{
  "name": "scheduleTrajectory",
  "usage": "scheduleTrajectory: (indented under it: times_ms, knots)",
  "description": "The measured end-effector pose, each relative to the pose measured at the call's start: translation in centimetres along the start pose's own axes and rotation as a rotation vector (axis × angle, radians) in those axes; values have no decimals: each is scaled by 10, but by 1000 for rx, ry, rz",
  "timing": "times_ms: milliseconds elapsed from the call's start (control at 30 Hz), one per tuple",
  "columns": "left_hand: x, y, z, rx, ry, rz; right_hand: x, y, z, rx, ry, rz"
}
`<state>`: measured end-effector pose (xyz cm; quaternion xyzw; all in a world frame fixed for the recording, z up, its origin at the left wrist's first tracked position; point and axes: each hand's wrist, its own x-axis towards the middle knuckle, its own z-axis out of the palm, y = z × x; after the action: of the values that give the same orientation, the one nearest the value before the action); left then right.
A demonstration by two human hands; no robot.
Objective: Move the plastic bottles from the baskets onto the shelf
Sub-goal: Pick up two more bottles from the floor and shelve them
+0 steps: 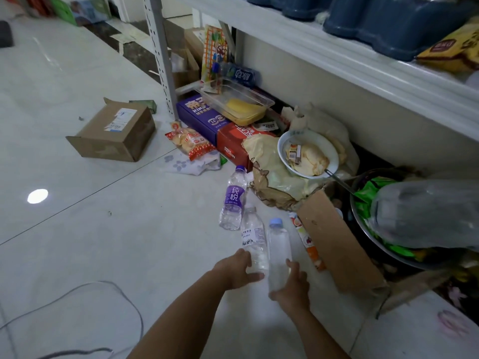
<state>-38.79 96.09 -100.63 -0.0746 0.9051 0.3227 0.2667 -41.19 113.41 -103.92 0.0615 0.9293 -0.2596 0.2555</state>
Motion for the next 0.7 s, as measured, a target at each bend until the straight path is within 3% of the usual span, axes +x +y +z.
scheduleTrajectory:
  times_ms: [167,333,500,700]
  knots:
    - [12,10,13,-269,127,-334,-1,1,9,201,2,12]
    - [24,19,24,-466,148,-445,10,1,4,541,7,184]
    - [34,18,27,-474,169,-473,24,2,3,514,-141,249]
    - [37,9,22,-341,8,-628,29,-1,8,425,-185,314]
